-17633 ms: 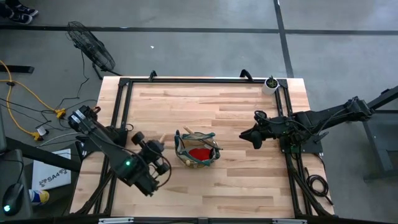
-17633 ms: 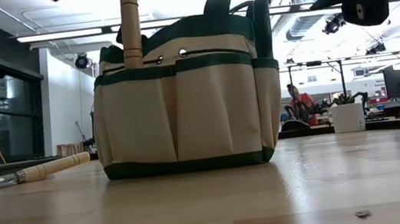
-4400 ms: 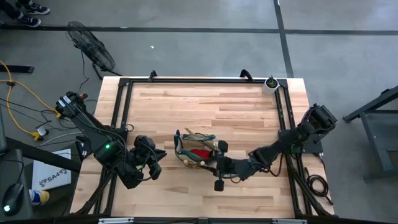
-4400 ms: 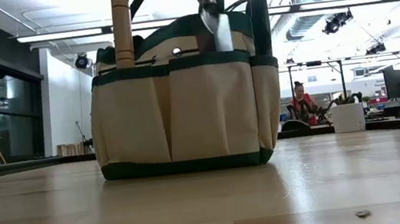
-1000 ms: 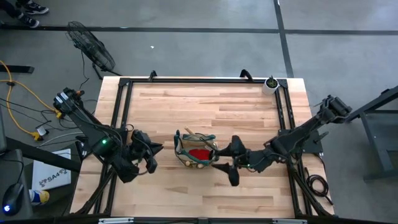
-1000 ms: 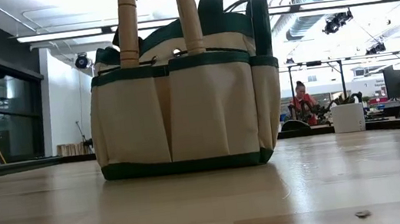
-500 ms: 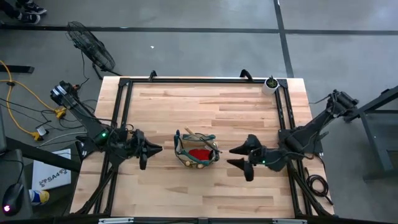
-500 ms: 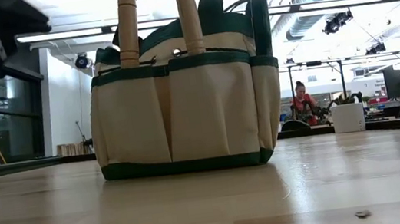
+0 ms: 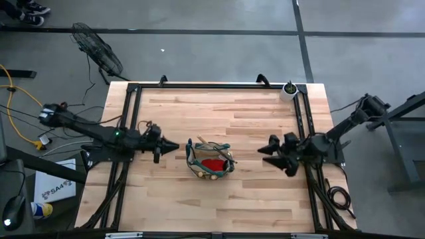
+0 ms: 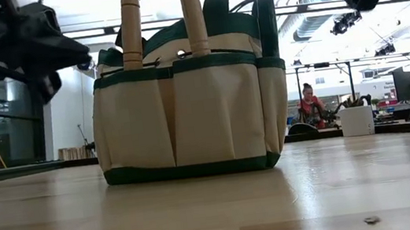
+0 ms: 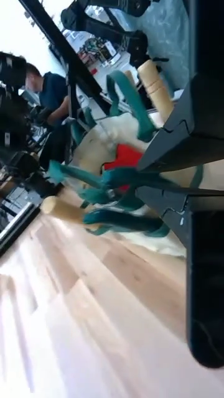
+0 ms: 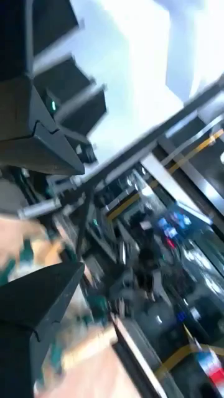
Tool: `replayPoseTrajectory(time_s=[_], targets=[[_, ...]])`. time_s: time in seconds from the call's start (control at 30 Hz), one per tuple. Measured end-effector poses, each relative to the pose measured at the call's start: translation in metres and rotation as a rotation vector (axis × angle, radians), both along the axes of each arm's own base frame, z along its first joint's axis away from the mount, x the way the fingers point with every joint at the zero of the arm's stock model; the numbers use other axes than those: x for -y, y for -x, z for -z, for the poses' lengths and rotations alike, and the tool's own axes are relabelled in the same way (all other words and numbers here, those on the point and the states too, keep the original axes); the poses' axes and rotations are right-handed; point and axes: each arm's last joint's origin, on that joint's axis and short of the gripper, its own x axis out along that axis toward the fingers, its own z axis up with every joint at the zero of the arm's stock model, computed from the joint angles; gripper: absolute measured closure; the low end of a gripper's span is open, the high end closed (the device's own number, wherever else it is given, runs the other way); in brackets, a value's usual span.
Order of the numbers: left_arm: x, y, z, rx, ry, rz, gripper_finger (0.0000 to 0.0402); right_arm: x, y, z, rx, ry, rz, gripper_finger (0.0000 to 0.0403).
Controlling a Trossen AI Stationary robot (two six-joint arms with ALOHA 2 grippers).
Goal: Pick & Place Garden tools in Gardening bag
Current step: Return to Home Position
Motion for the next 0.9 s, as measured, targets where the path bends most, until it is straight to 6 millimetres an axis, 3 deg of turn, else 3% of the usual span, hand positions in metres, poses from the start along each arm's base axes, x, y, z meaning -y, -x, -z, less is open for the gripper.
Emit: replayPoseTrajectory(time_s=[0.1, 0.43, 0.9], targets=[[-0.007, 0.0, -0.003, 0.027, -0.026, -0.011, 0.0357, 0.015, 0.0, 0.008, 0.0, 0.025, 0.047, 0.0172], [-0.023, 0.009, -0.012, 0.075, -0.088, -0.141, 0.0357, 0.065, 0.015, 0.028, 0.081, 0.065, -0.028, 0.0172], [-0.033, 0.039, -0.022, 0.144, -0.133, -0.309, 0.0357, 0.095, 0.035, 0.034, -0.001, 0.118, -0.018, 0.0172]])
